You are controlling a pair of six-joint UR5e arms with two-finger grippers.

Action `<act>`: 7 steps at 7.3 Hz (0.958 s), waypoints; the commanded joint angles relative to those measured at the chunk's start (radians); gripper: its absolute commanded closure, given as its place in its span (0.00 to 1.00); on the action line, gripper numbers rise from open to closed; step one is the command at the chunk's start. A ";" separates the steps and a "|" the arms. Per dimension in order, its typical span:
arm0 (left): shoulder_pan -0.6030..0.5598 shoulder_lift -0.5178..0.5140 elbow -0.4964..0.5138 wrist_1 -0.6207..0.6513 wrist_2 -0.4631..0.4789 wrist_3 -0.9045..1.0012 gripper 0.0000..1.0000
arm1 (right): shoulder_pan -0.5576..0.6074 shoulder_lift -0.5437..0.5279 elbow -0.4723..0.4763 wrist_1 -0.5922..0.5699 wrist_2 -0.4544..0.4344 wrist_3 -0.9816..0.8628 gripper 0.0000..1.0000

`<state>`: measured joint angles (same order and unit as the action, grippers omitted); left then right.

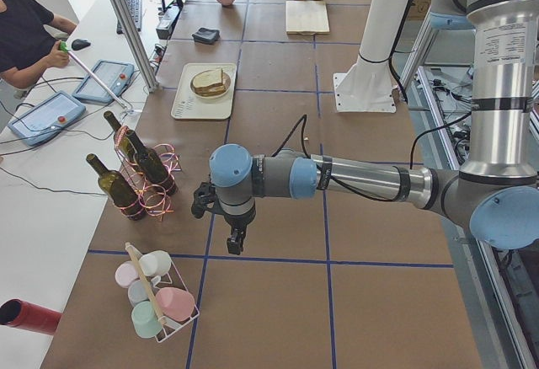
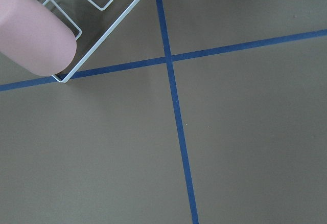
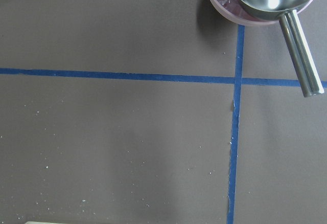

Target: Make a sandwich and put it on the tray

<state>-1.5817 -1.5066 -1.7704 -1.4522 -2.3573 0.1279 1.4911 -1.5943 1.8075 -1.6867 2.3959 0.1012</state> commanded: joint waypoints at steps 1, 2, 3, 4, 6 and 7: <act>-0.003 0.017 -0.029 -0.010 -0.002 -0.123 0.00 | 0.000 -0.016 0.003 0.007 -0.007 0.051 0.00; -0.001 0.031 -0.026 -0.025 -0.002 -0.120 0.00 | 0.000 -0.013 0.006 0.007 -0.021 0.049 0.00; -0.001 0.032 -0.024 -0.036 -0.004 -0.120 0.00 | -0.002 -0.007 0.012 0.007 -0.062 0.049 0.00; -0.001 0.031 -0.021 -0.040 -0.004 -0.120 0.00 | -0.003 -0.012 0.016 0.005 -0.066 0.046 0.00; -0.001 0.032 -0.015 -0.066 -0.004 -0.122 0.00 | -0.003 -0.016 0.012 0.002 -0.063 0.038 0.00; -0.001 0.032 -0.003 -0.068 -0.004 -0.120 0.00 | -0.003 -0.018 0.012 0.002 -0.060 0.037 0.00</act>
<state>-1.5831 -1.4745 -1.7840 -1.5149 -2.3608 0.0061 1.4881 -1.6103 1.8203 -1.6835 2.3343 0.1410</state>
